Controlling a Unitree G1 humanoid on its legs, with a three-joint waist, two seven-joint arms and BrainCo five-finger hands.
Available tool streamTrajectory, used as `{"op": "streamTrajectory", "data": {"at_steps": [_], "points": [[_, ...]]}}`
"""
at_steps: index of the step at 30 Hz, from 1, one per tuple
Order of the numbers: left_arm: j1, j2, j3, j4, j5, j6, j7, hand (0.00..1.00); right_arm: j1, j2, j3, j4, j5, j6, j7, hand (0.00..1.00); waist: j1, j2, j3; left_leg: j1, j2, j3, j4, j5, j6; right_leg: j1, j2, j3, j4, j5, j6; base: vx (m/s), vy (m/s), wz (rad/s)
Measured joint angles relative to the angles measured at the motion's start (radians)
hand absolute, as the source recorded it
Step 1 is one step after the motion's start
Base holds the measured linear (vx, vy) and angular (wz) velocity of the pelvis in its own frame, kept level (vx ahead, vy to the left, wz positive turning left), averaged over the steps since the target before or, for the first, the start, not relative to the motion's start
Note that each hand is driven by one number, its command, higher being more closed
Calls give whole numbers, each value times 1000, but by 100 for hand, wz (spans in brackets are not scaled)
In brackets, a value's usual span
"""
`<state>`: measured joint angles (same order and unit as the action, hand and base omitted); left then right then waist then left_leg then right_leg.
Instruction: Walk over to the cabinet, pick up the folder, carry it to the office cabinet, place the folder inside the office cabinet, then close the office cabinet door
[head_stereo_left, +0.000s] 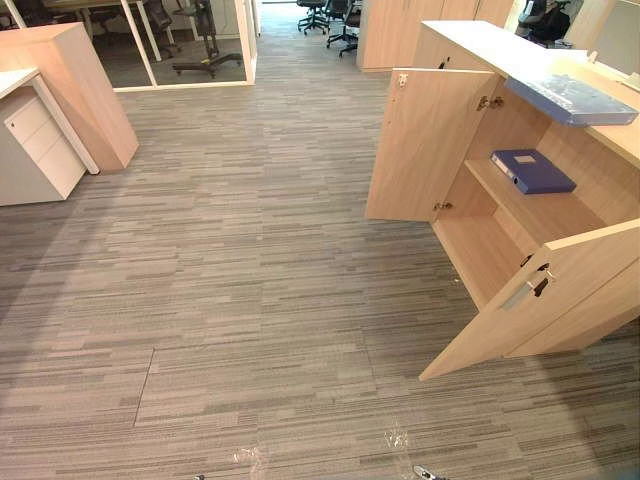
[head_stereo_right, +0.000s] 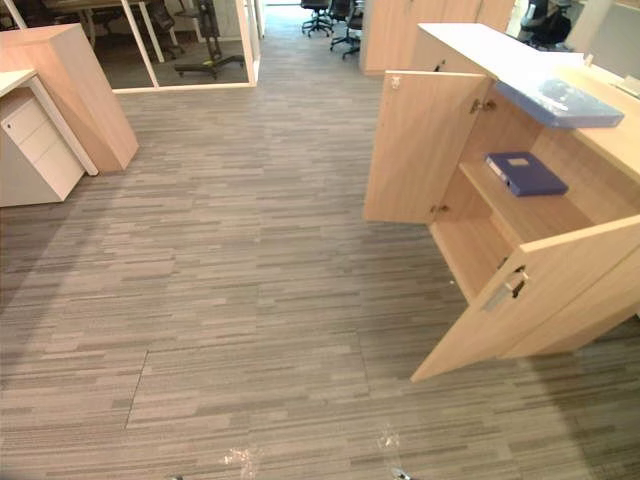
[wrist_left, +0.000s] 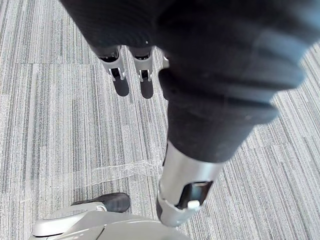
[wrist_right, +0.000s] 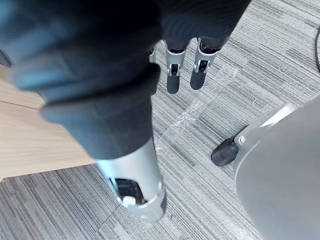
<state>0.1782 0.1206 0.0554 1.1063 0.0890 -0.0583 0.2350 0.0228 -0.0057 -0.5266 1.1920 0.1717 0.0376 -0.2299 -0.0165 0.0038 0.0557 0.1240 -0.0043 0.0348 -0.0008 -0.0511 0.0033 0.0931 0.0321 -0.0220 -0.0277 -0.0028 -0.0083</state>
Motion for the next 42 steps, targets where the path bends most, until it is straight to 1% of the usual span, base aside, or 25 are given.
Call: {"op": "streamTrajectory", "data": {"at_steps": [12,13,14,15,16,17,18,19,20,22,23,24,25,26,27,30,32,34,36,37,38,39,40,41,42], "points": [[1,3,3,1,-37,-1,0,0,0,3,-1,0,-1,0,-1,0,0,-8,5,-4,1,-4,-14,7,-5,-5,1,-4,-6,-3,3,0,0,0],[-1,5,13,0,-48,-1,0,0,-1,9,-1,0,0,-1,-1,0,0,-14,9,-28,0,-5,27,-13,-14,-8,-2,-7,1,-7,4,8,7,14],[-6,5,36,-2,-58,-1,1,0,-6,15,-5,-1,1,-3,-1,0,-1,-23,22,-88,1,-6,146,-59,-31,-13,-6,-18,14,-12,1,8,7,18],[-9,4,54,-4,-68,-1,2,0,-10,20,-8,-2,2,-4,-1,0,-1,-27,31,-117,2,-3,214,-81,-49,-12,-9,-24,20,-15,-2,-36,21,22],[-9,-3,91,-30,-83,-1,3,0,-13,26,-4,-20,4,-4,-4,0,2,-29,59,-177,11,14,380,-116,-75,-3,-12,-28,43,-32,-8,-84,21,15],[-3,-22,143,-69,-97,-2,4,0,-3,24,37,-44,4,-4,-7,0,7,-33,76,-259,34,49,579,-131,-75,-1,-8,-29,75,-71,-18,-83,28,10],[2,-32,165,-85,-107,-3,5,0,1,22,59,-58,3,-4,-8,0,12,-31,82,-293,50,70,666,-126,-74,2,-6,-29,95,-88,-25,-29,35,2],[10,-43,195,-101,-124,-3,9,0,3,21,97,-74,2,-6,-9,0,15,-33,89,-348,88,106,789,-148,-42,12,-8,-29,131,-113,-36,47,48,1],[13,-44,197,-106,-131,-5,12,0,6,25,97,-83,1,-6,-10,0,18,-35,89,-375,126,138,824,-186,-34,20,-19,-29,153,-130,-30,69,56,4],[16,-46,197,-117,-124,-5,12,0,10,28,98,-89,-1,-5,-10,0,20,-36,88,-397,158,150,769,-201,-36,29,-43,-25,160,-145,-11,126,126,0],[15,-47,197,-120,-112,-6,12,0,10,30,98,-91,-2,-5,-10,0,21,-36,88,-402,168,146,659,-194,-44,29,-71,-19,161,-156,8,209,255,-8],[15,-50,196,-124,-87,-6,15,0,11,30,98,-96,-3,-5,-10,0,21,-33,88,-390,169,131,490,-162,-58,25,-97,-8,164,-170,34,210,263,-11],[15,-54,196,-125,-75,-6,17,0,12,28,99,-99,-7,-5,-11,0,22,-26,86,-370,172,118,390,-133,-66,23,-105,-4,166,-178,49,201,250,-10],[14,-54,194,-125,-58,-6,21,0,14,28,101,-101,-17,-6,-14,0,24,-17,79,-347,169,149,326,4,-86,24,-122,-1,167,-185,68,317,327,-6],[0,-40,188,-127,-40,-8,22,0,19,35,122,-103,-35,-6,-18,0,28,-35,66,-348,129,176,281,20,-62,14,-155,-28,158,-182,76,330,306,-3],[-12,-30,164,-126,-26,-9,22,0,16,51,113,-121,-41,-6,-22,0,32,-43,61,-346,94,197,278,2,-29,6,-162,-35,148,-154,70,320,216,-9],[-16,-26,137,-127,-17,-9,22,0,12,62,77,-139,-49,-6,-26,0,51,-41,52,-326,79,254,299,-28,-2,14,-195,-42,121,-124,101,277,124,-57],[-17,-17,112,-127,-7,-9,20,0,12,65,75,-140,-59,-7,-25,0,58,-42,50,-276,64,281,277,-31,3,26,-217,-46,147,-115,115,234,96,-64],[-15,-23,96,-137,-7,-9,19,0,12,52,79,-141,-77,-1,-20,0,59,-24,34,-203,54,292,230,-36,-1,-18,-232,-35,292,-116,116,229,125,-61],[-15,-29,92,-136,-12,-12,19,0,12,45,81,-154,-78,1,-15,0,59,-15,28,-150,46,294,189,-37,-2,-103,-246,-27,495,-118,114,184,169,-41],[-25,-26,90,-132,-24,-14,18,0,12,47,91,-176,-78,2,-14,0,51,-23,30,-93,25,297,150,-52,1,-197,-284,-33,721,-100,87,219,198,-26],[-31,-24,89,-131,-26,-14,18,0,14,47,94,-181,-77,2,-13,0,45,-26,31,-65,12,298,136,-68,6,-235,-305,-39,816,-84,64,169,110,-6],[-39,-17,89,-117,-34,-13,16,0,12,43,98,-179,-76,2,-13,0,34,-34,33,-24,-11,303,125,-83,13,-291,-360,-64,955,-108,61,145,49,-4],[-46,-20,88,-110,-41,-12,16,0,9,36,100,-180,-76,1,-12,0,31,-32,32,-6,-8,306,122,-97,9,-326,-379,-111,990,-144,58,237,-7,-16],[-58,-22,87,-90,-41,-12,15,0,0,26,118,-176,-75,-1,-12,0,29,-16,43,29,18,309,112,-109,4,-363,-374,-211,949,-208,62,205,-49,-16]]}}
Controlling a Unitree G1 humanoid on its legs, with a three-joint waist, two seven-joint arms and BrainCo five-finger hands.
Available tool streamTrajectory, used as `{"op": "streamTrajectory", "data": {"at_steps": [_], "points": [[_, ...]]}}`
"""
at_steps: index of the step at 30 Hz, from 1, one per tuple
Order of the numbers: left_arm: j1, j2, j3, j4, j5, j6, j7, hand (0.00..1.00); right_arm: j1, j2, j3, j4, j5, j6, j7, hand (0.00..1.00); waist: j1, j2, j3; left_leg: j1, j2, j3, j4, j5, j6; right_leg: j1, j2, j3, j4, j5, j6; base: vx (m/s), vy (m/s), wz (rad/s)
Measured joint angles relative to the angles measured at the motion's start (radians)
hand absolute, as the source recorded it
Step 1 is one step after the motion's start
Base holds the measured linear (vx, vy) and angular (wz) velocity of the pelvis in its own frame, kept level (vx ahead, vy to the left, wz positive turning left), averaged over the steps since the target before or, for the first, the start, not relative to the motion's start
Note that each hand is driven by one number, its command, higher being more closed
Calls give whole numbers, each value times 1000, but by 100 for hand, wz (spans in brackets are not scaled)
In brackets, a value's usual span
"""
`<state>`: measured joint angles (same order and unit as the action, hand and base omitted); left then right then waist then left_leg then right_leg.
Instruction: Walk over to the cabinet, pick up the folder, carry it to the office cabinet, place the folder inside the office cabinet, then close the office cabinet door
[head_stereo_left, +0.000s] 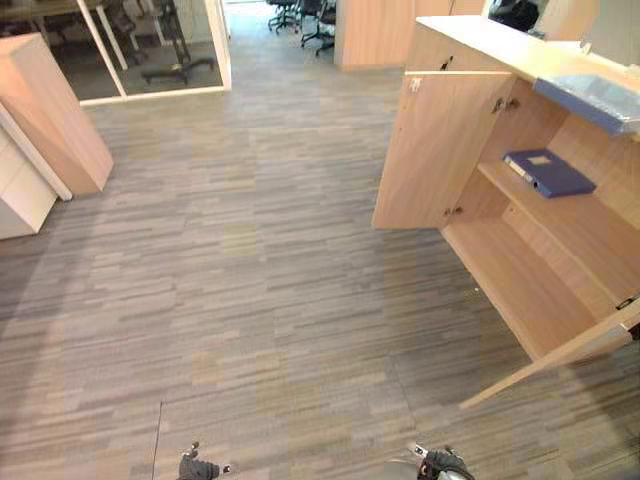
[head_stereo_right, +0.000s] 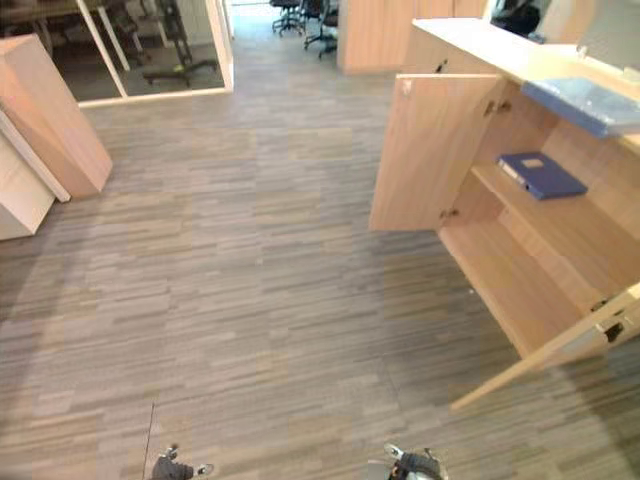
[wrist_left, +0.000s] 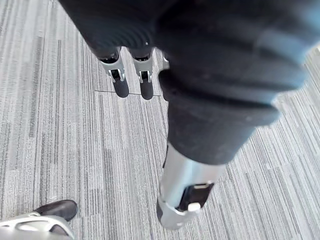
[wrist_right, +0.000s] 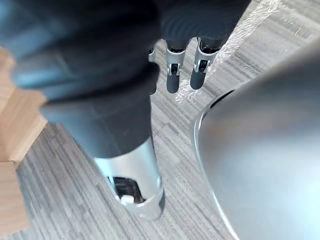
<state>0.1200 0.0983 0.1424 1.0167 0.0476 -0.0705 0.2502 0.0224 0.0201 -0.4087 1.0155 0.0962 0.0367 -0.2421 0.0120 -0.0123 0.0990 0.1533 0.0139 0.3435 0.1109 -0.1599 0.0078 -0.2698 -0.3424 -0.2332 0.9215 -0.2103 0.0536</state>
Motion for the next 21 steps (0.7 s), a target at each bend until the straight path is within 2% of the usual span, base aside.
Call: {"op": "streamTrajectory", "data": {"at_steps": [1,3,4,5,6,7,8,10,11,12,14,16,18,19,20,21], "points": [[-2,1,0,6,0,0,-1,0,-4,-1,0,0,0,0,0,0,-1,1,2,6,8,0,-2,-2,-3,-3,7,-19,-22,-7,3,201,-69,-12],[-23,9,-3,46,3,2,-6,0,-20,-5,-2,18,0,0,0,0,-16,6,11,30,69,-2,-16,-29,-27,-49,102,-111,-309,6,2,214,-155,-2],[-27,11,-4,57,11,3,-8,0,-21,-6,-5,32,3,0,0,0,-20,5,13,44,79,-2,-30,-33,-39,-50,136,-115,-453,49,-1,234,-189,2],[-27,13,-4,57,26,4,-10,0,-22,-7,-6,39,5,-3,0,0,-24,2,15,59,81,-2,-37,-38,-53,-48,150,-114,-550,86,0,311,-270,16],[-31,11,-3,66,50,4,-14,0,-23,-15,-29,45,6,-6,2,0,-34,5,23,96,81,-15,-43,-57,-80,-31,168,-85,-646,239,-12,350,-291,24],[-37,4,-1,77,61,4,-15,0,-22,-16,-42,48,8,-7,4,0,-38,3,26,112,88,-24,-51,-65,-81,-24,177,-84,-637,280,-46,495,-340,21],[-39,-25,10,91,74,4,-19,0,-29,-30,-52,47,11,-10,6,0,-38,52,26,130,116,-25,-61,-62,-81,-33,205,-92,-586,215,-67,494,-249,4],[-37,-42,59,82,78,4,-19,0,-32,-15,-114,48,33,-19,15,0,-32,65,24,112,167,-52,32,-48,-85,-29,236,-104,-535,149,-88,568,-326,-7],[-37,-45,78,82,76,4,-19,0,-25,-11,-130,49,40,-19,16,0,-33,66,23,98,188,-70,87,-48,-85,-8,246,-118,-540,137,-99,529,-343,9],[-35,-54,122,70,48,4,-19,0,-6,-2,-159,49,49,-19,16,0,-33,66,25,50,235,-104,244,-40,-95,52,276,-134,-571,117,-107,419,-251,19],[-19,-74,203,29,-21,6,-19,0,19,-2,-153,48,72,-20,17,0,-30,67,28,-85,324,-158,631,29,-109,177,331,-147,-652,97,-121,447,-233,8],[-11,-83,238,-3,-62,7,-16,0,24,1,-128,49,79,-20,19,0,-25,64,37,-189,360,-162,866,6,-108,275,365,-132,-721,85,-132,468,-153,-17],[-8,-85,235,-32,-65,6,-15,0,24,-5,-101,50,78,-20,21,0,-17,58,43,-286,352,-144,927,-30,-99,341,376,-104,-772,74,-133,454,-60,-37],[-7,-88,231,-44,-61,5,-13,0,16,-6,-101,51,78,-19,20,0,-7,58,45,-348,340,-121,904,-58,-93,371,375,-73,-796,73,-128,352,59,-76],[-6,-85,223,-47,-58,2,-12,0,7,-7,-101,58,78,-20,17,0,10,52,49,-387,320,-109,825,-83,-91,396,363,-43,-811,82,-113,352,87,-87],[-5,-81,214,-46,-58,2,-11,0,5,-7,-101,60,79,-20,16,0,16,50,49,-398,306,-106,758,-90,-93,407,355,-25,-817,82,-111,352,151,-92]]}}
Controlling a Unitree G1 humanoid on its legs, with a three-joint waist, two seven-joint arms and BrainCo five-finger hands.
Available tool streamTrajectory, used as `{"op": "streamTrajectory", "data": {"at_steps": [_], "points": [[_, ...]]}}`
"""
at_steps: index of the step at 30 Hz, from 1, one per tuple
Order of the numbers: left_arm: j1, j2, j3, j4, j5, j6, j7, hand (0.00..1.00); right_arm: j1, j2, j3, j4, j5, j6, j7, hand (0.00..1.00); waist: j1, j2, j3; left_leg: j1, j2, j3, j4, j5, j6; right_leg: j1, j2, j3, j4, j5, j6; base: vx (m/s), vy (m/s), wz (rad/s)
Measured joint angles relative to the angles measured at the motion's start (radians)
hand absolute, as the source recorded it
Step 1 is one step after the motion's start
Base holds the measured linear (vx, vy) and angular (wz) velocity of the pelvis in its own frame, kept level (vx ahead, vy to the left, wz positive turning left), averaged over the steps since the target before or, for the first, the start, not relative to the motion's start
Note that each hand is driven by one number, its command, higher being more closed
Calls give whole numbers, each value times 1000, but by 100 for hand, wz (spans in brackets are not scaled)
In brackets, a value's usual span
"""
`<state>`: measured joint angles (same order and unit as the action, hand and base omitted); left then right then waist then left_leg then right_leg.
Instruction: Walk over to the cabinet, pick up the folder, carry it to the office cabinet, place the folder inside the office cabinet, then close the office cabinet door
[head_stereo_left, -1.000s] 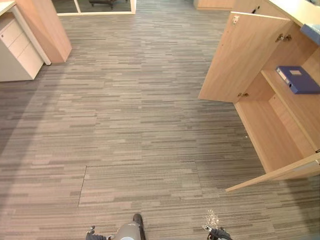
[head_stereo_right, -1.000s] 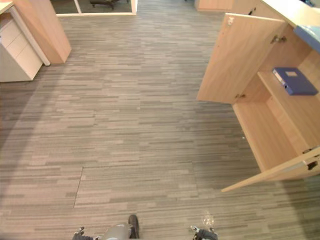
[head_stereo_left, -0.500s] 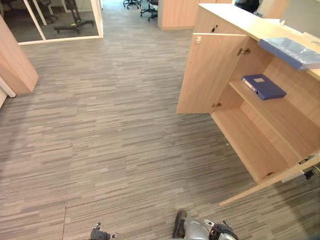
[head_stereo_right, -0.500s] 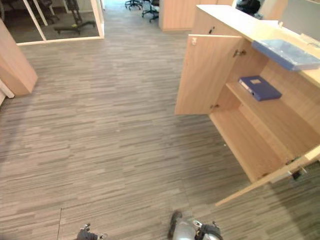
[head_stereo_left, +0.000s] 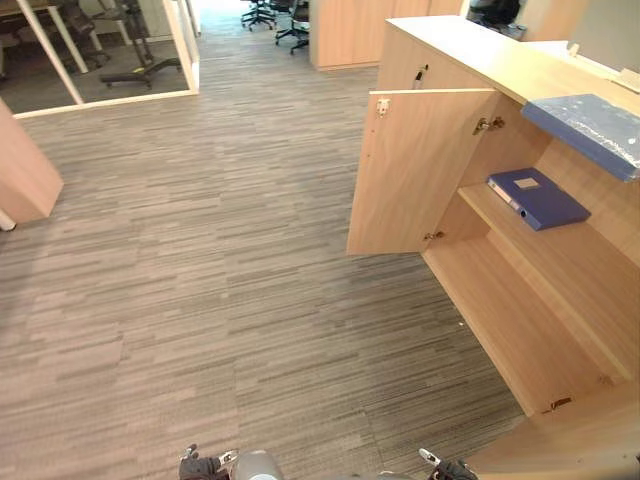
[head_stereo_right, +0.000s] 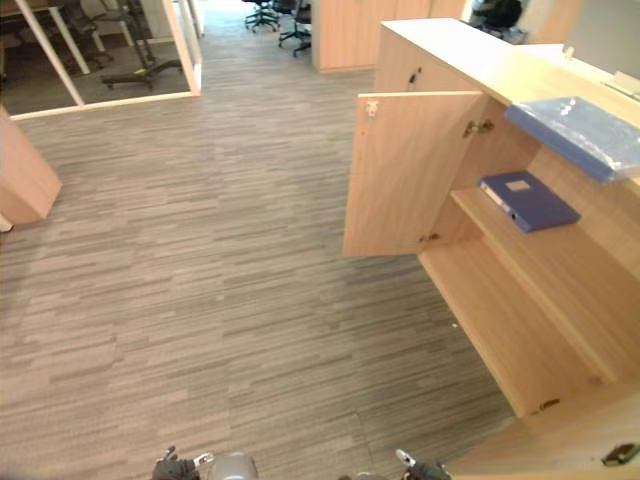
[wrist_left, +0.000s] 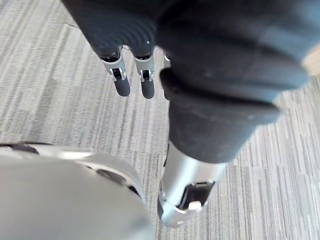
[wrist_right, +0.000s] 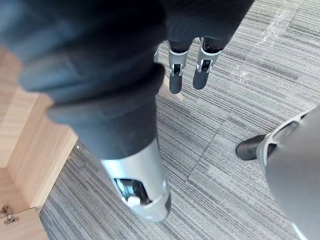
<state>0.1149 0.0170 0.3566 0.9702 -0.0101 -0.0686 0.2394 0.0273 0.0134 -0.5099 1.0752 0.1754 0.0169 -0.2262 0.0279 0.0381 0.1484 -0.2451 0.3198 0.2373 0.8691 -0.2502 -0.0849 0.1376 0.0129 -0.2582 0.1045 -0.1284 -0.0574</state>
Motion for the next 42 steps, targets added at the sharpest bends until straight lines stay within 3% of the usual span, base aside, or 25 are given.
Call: {"op": "streamTrajectory", "data": {"at_steps": [2,3,4,5,6,8,10,12,15,17,19,20,22,24,25,26,28,30,34,36,38,39,41,42], "points": [[-1,2,-12,0,1,-2,6,0,-4,1,3,-2,0,0,-3,0,11,-5,4,-21,-57,-11,-335,19,-9,47,-53,64,-36,-9,46,370,234,-82],[-1,2,-14,0,1,-3,8,0,-3,1,11,-2,0,0,-5,0,11,-6,5,-21,-68,-20,-419,38,-8,61,-69,75,-41,-15,59,395,313,-64],[-1,2,-17,2,1,-5,8,0,2,-3,41,-6,0,-1,-10,0,11,-7,6,-21,-83,-45,-543,103,-10,90,-103,93,-44,-37,94,331,283,-45],[4,3,-19,4,2,-7,8,0,11,-5,73,-11,0,-2,-13,0,12,-11,2,-11,-101,-62,-572,179,-25,104,-129,105,-43,-55,118,494,478,-50],[11,5,-21,3,2,-9,9,0,12,-6,112,-13,-2,-3,-14,0,14,-21,-6,6,-131,-68,-570,273,-13,116,-155,126,-43,-68,136,494,495,-40],[7,25,-22,4,1,-10,11,0,-5,17,115,-15,-3,-3,-13,0,16,-49,-6,-10,-148,-61,-494,193,9,110,-180,137,-27,-40,102,431,426,-30],[15,39,-12,15,-13,-8,12,0,-2,49,95,-9,-5,-1,-12,0,23,-80,-27,-18,-163,-66,-410,130,32,118,-203,157,-16,-7,119,342,306,-23],[31,51,22,57,-65,-5,18,0,-3,69,50,30,-15,7,5,0,31,-116,-81,8,-197,-27,-381,85,66,117,-258,198,-15,42,140,421,274,-44],[50,40,33,92,-97,0,28,0,0,70,-25,29,-39,14,21,0,34,-107,-109,105,-235,5,-467,84,69,45,-307,238,118,89,136,333,200,-79],[65,41,28,93,-105,0,29,0,-1,65,-57,21,-39,18,29,0,22,-97,-112,222,-254,45,-575,78,79,-85,-352,214,376,120,133,280,182,-83],[63,49,13,100,-103,0,27,0,-3,57,-55,20,-39,18,28,0,10,-96,-112,296,-254,83,-639,76,82,-168,-408,72,566,85,123,161,90,-54],[60,57,-15,101,-101,0,27,0,-4,48,-42,19,-39,16,28,0,4,-93,-111,335,-249,102,-669,77,82,-212,-433,-44,643,18,112,130,27,-49],[58,73,-67,112,-88,1,27,0,-4,38,-13,19,-39,4,27,0,-8,-90,-109,370,-233,128,-700,79,78,-269,-410,-156,642,-64,115,138,-84,-51],[51,85,-102,128,-81,2,27,0,-12,32,-7,21,-37,3,26,0,-19,-86,-104,396,-216,153,-725,85,64,-326,-354,-228,541,-74,114,133,-179,-49],[45,93,-116,137,-76,3,27,0,-13,32,-7,20,-35,3,26,0,-25,-89,-94,414,-215,162,-742,87,45,-335,-319,-252,433,-52,109,110,-174,-40],[29,85,-123,152,-74,7,27,0,-8,22,-11,24,-29,3,25,0,-30,-78,-67,461,-214,166,-782,85,3,-310,-267,-265,329,12,67,153,-174,-56],[16,51,-122,156,-54,8,25,0,-6,-6,-10,23,-29,3,17,0,-32,-23,-60,474,-204,154,-833,94,7,-295,-184,-251,241,44,56,150,-123,-72],[-15,52,-110,155,-31,8,15,0,-5,-5,-18,21,-30,4,16,0,-35,-26,-47,479,-191,174,-847,114,-18,-315,-163,-246,249,37,45,89,-119,-48],[-43,16,-105,119,-17,6,6,0,8,3,-67,17,-38,7,15,0,-44,-33,-34,522,-173,215,-838,118,-25,-292,-145,-248,250,-16,37,34,-56,-21],[-48,2,-115,114,-7,6,3,0,13,11,-99,25,-38,7,15,0,-51,-38,-46,500,-149,216,-758,95,-43,-279,-131,-247,238,-25,38,104,-78,-17],[-47,3,-110,108,-9,6,-4,0,12,15,-120,32,-38,7,16,0,-52,-40,-48,437,-94,214,-580,53,-55,-255,-104,-247,197,-25,38,144,-109,-33],[-38,7,-97,90,-16,6,-7,0,12,19,-138,41,-32,7,16,0,-52,-39,-46,386,-41,204,-408,42,-56,-219,-81,-243,163,-24,38,190,-109,-53],[-16,9,-86,61,-32,3,-13,0,17,-1,-124,72,-25,8,17,0,-48,-25,-45,325,41,154,-139,93,-34,-154,-34,-197,138,-28,30,230,-66,-75],[-10,11,-86,58,-35,2,-14,0,19,-5,-118,79,-24,8,17,0,-49,-28,-48,311,53,130,-83,129,-36,-140,-21,-177,131,-33,21,245,5,-80]]}}
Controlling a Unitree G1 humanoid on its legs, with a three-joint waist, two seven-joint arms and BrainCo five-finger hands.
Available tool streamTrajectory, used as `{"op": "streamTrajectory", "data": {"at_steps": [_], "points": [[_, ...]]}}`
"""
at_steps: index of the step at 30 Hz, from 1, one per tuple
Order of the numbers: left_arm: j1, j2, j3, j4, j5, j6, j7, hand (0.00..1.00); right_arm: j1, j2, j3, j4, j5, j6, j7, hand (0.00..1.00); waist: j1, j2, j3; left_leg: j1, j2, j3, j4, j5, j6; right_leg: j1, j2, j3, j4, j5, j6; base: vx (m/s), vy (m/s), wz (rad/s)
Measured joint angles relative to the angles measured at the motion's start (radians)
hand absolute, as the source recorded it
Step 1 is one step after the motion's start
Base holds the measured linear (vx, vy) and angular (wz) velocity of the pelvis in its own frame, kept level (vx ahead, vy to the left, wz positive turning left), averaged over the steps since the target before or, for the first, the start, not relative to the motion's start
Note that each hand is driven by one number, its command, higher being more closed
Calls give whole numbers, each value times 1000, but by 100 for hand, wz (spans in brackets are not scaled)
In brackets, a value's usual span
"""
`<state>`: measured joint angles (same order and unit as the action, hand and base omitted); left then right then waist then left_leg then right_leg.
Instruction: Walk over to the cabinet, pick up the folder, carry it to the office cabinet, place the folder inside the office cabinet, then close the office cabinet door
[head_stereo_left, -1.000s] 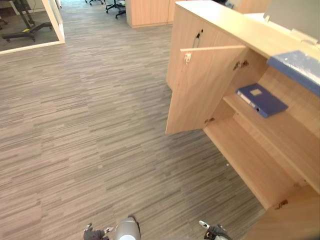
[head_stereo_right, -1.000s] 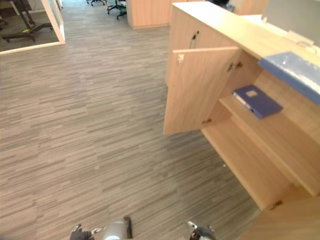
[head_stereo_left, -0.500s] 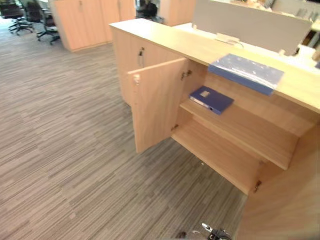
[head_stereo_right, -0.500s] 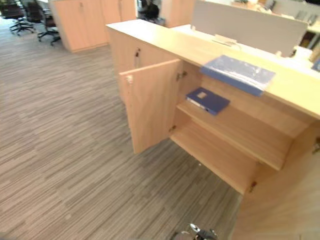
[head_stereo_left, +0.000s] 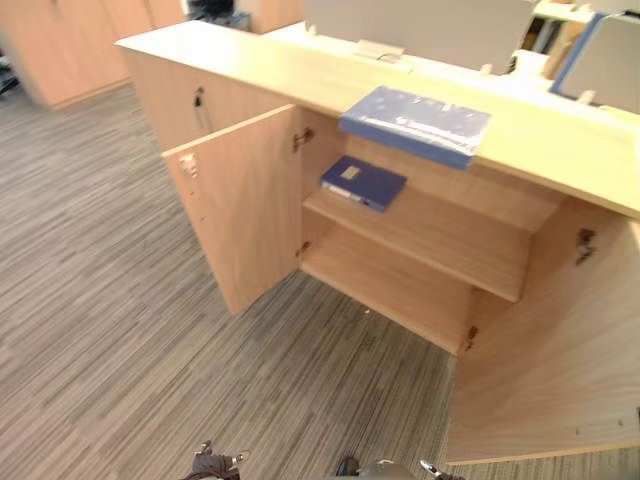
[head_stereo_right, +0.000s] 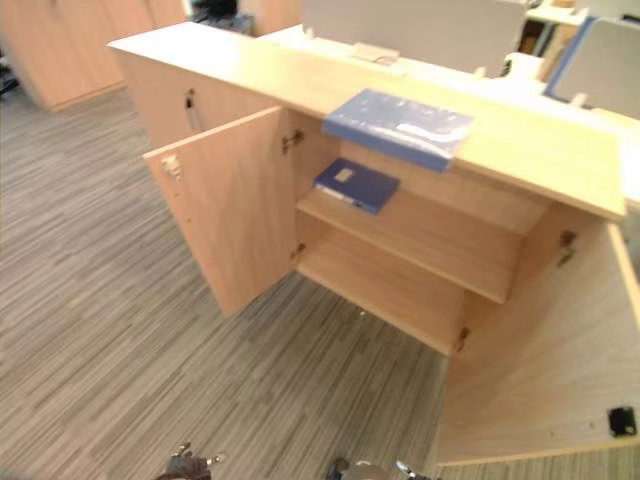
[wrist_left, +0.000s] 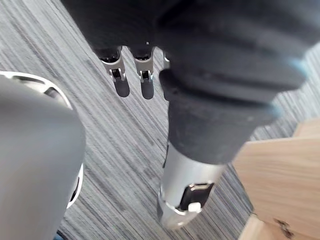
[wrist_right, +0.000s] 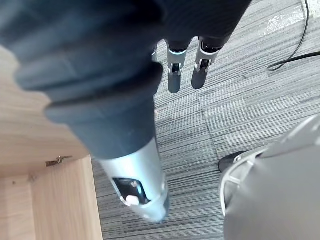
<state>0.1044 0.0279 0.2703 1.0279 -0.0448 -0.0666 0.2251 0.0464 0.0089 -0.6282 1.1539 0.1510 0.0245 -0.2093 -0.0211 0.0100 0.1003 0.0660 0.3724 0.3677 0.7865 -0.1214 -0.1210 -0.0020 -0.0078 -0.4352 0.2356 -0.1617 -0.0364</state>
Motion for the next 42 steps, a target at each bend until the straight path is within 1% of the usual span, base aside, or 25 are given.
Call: {"op": "streamTrajectory", "data": {"at_steps": [1,2,3,4,5,6,8,9,10,11,12,13,16,20,22,24,26,27,29,30,31,32,34,38,42], "points": [[-1,2,3,-2,-12,-1,-3,0,5,0,13,1,3,1,0,0,2,-2,-1,-45,5,-61,111,27,9,31,19,38,-26,1,-11,260,28,-80],[-5,2,4,-11,-18,-2,-6,0,-1,-11,32,17,3,1,0,0,9,-3,3,-112,-18,-100,191,-52,3,43,27,85,-38,7,-24,269,44,-85],[-6,2,5,-21,-21,-4,-9,0,-11,-18,32,31,0,2,0,0,12,-6,5,-142,-38,-115,204,-89,-1,49,27,110,-48,15,-37,255,88,-97],[-5,3,4,-41,-21,-7,-10,0,-30,-32,41,60,-4,7,-1,0,20,-7,18,-193,-89,-141,177,-148,11,62,21,161,-60,19,-42,219,146,-119],[-5,10,3,-48,-21,-12,-9,0,-40,-37,54,68,-14,9,-4,0,33,-8,21,-230,-135,-170,91,-175,16,65,7,204,-60,22,-36,198,173,-128],[-5,16,2,-47,-20,-14,-9,0,-45,-37,67,67,-15,8,-6,0,38,-9,22,-244,-154,-190,33,-178,20,70,4,230,-64,22,-34,192,215,-128],[-4,27,0,-44,-17,-14,-8,0,-55,-30,107,59,-15,9,-11,0,44,-10,28,-278,-224,-337,-215,-166,6,106,-15,298,-95,18,-7,271,318,-104],[-4,29,1,-40,-19,-16,-5,0,-56,-26,134,56,-16,8,-11,0,50,-11,30,-270,-264,-452,-413,-81,-11,131,-41,333,-114,7,28,241,294,-81],[-1,29,0,-34,-20,-17,-1,0,-54,-26,153,55,-18,8,-12,0,55,-13,25,-256,-276,-465,-443,-23,-13,138,-55,346,-119,2,43,373,406,-81],[-1,30,2,-13,-20,-17,1,0,-53,-25,182,50,-24,7,-12,0,61,-2,14,-231,-314,-473,-473,66,27,154,-76,366,-138,4,69,303,288,-47],[-5,36,2,-7,-20,-17,4,0,-54,-19,195,41,-33,7,-11,0,57,-13,15,-230,-329,-463,-467,53,36,161,-95,364,-148,9,75,448,415,-34],[-11,39,2,-1,-21,-18,9,0,-56,-11,198,25,-46,7,-11,0,52,-26,12,-241,-352,-441,-437,23,64,163,-123,360,-153,28,92,284,267,-19],[-9,52,0,52,-22,-12,10,0,-62,-2,197,16,-51,4,-8,0,53,-29,-1,-193,-390,-374,-419,-20,117,185,-179,388,-157,70,119,355,307,-41],[20,59,-23,83,-26,-6,6,0,-58,-1,145,19,-46,4,11,0,52,-20,-11,-42,-402,-308,-513,-34,138,164,-212,416,-32,98,129,290,223,-78],[23,62,-42,82,-28,-6,-4,0,-46,-4,97,16,-58,17,12,0,46,-10,-17,20,-401,-292,-570,-34,145,55,-224,411,190,96,130,212,187,-59],[26,64,-47,82,-25,-4,-19,0,-28,-2,66,-20,-56,23,12,0,29,-10,-17,81,-409,-260,-610,-53,177,-56,-274,335,439,64,116,126,118,-36],[27,61,-47,80,-15,-2,-24,0,-22,-2,82,-38,-55,22,13,0,12,-7,-17,105,-404,-253,-628,-60,187,-105,-276,266,491,3,113,90,34,-17],[26,60,-48,78,-11,-2,-25,0,-23,-1,88,-43,-56,22,14,0,9,-5,-15,109,-398,-253,-632,-63,190,-119,-265,247,486,-17,112,99,-50,-7],[26,60,-48,77,-8,-3,-31,0,-23,0,109,-54,-57,21,22,0,5,-4,-14,111,-365,-260,-629,-76,170,-156,-204,189,384,-44,114,104,-132,3],[26,60,-47,76,-8,-3,-34,0,-22,2,112,-56,-58,22,22,0,5,-6,-13,111,-358,-264,-625,-81,162,-156,-187,183,332,-42,113,117,-242,12],[26,61,-44,67,-7,-3,-37,0,-18,8,118,-62,-60,22,23,0,6,-14,-10,115,-354,-269,-617,-96,140,-152,-165,182,207,-15,106,92,-220,6],[27,47,-33,64,3,-1,-37,0,-16,1,133,-67,-58,21,27,0,8,-11,-4,119,-343,-275,-603,-113,123,-135,-146,178,166,4,81,141,-281,0],[30,21,-11,64,15,-1,-38,0,-14,-10,151,-72,-63,20,31,0,10,19,-14,114,-313,-276,-605,-114,115,-122,-110,176,144,4,74,153,-236,-8],[22,9,29,62,31,-1,-56,0,-10,-7,160,-71,-80,21,31,0,9,20,-19,128,-277,-313,-626,-95,83,-75,-72,130,86,-3,48,91,-169,17],[24,7,36,61,26,-1,-71,0,-9,-7,153,-58,-95,22,32,0,13,20,-34,118,-254,-329,-643,-87,70,-37,-44,93,2,21,43,42,-56,29]]}}
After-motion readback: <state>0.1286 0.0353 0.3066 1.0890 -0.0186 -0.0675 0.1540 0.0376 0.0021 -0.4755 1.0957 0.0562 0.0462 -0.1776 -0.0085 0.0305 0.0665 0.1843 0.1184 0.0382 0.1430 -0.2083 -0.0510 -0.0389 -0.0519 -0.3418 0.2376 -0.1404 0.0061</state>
